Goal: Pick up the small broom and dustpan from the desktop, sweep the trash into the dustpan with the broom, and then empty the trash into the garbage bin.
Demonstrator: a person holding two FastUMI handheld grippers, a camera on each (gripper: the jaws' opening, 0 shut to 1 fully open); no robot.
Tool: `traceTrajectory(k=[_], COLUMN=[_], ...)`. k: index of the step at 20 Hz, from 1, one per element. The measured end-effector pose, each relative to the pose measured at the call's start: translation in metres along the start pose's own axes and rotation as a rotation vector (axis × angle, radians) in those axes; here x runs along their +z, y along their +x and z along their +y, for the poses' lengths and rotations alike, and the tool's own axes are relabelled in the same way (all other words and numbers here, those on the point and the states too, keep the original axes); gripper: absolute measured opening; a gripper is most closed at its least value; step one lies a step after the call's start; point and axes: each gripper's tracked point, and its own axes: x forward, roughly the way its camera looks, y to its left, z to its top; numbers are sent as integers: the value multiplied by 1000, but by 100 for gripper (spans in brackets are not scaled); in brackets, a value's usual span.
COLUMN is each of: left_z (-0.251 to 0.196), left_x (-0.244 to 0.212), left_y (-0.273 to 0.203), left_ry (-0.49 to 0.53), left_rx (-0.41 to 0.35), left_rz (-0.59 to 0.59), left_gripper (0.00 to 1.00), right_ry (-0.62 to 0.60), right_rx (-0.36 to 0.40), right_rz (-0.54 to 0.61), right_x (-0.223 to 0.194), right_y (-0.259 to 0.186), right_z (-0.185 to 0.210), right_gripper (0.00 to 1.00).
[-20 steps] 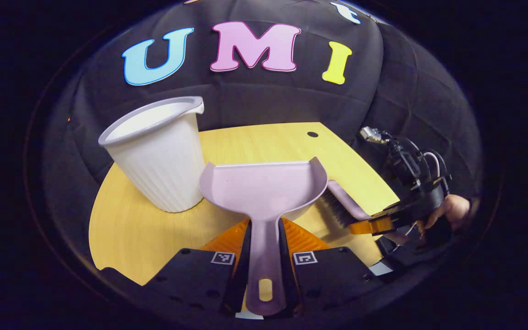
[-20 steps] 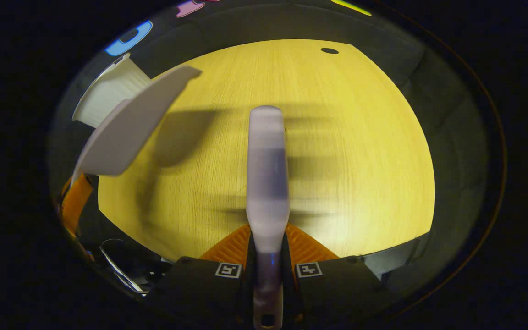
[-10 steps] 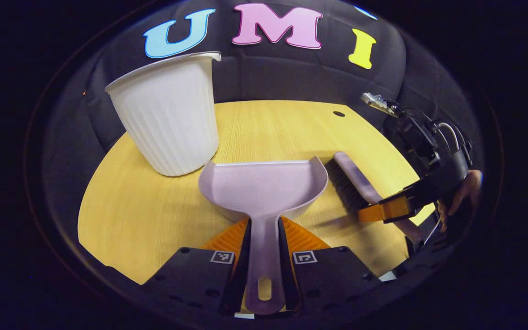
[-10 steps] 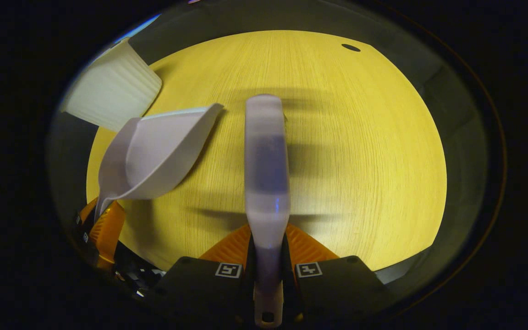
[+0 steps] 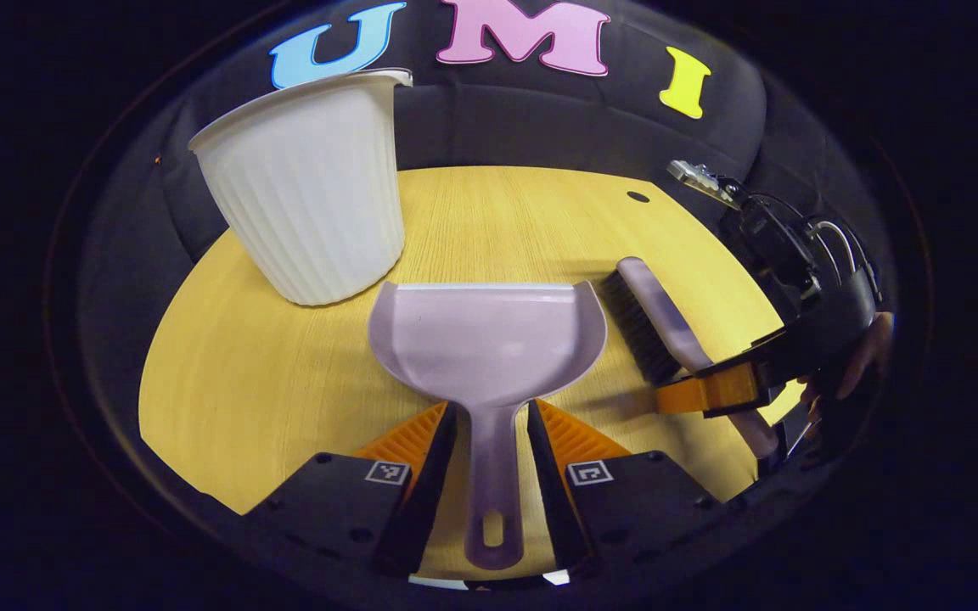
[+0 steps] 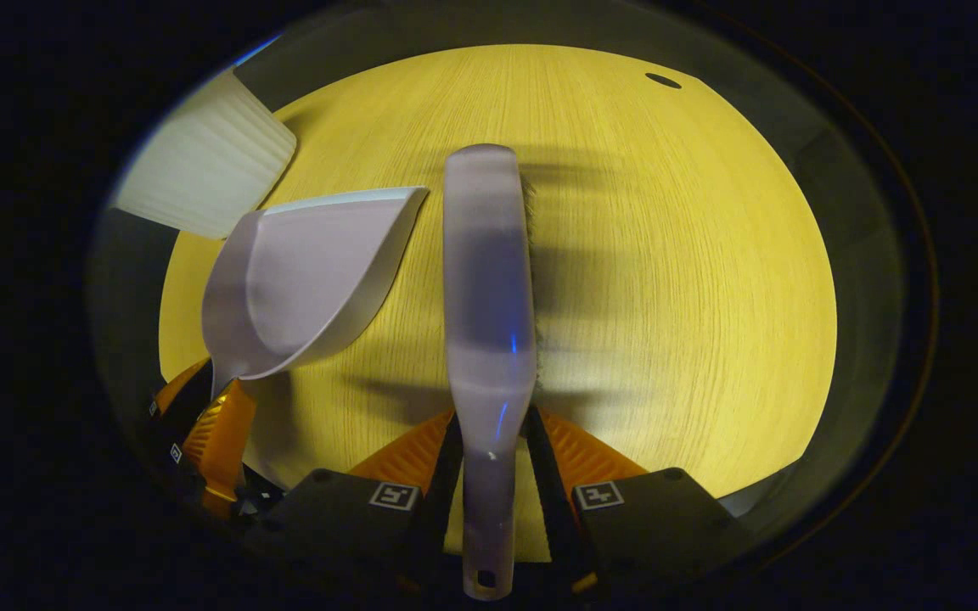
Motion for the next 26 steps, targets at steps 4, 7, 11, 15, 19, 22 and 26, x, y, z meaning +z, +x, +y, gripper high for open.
traceTrajectory(k=[4,7,11,15,19,22,26], left_z=[12,19,25,29,19,25,42], left_x=[1,11,71,134,173,190,208], left_y=[0,2,-53,-125,-180,-222,-249], left_ry=[4,-17,65,99,-3,-30,47], left_rx=[-3,-11,16,43,-43,-44,37], left_rz=[-6,-78,-358,-588,-708,-804,-896], left_gripper=[65,70,74,75,75,75,74], right_ry=[19,11,-28,-94,-163,-202,-189], right_rx=[30,15,0,-8,25,45,58], right_rz=[-35,-129,-378,-773,-1265,-1435,-1458], right_x=[2,8,30,66,104,95,87], right_y=[-15,-44,-120,-225,-367,-424,-434], right_z=[7,3,5,26,76,109,122], right_gripper=[69,92,97,96,96,95,91])
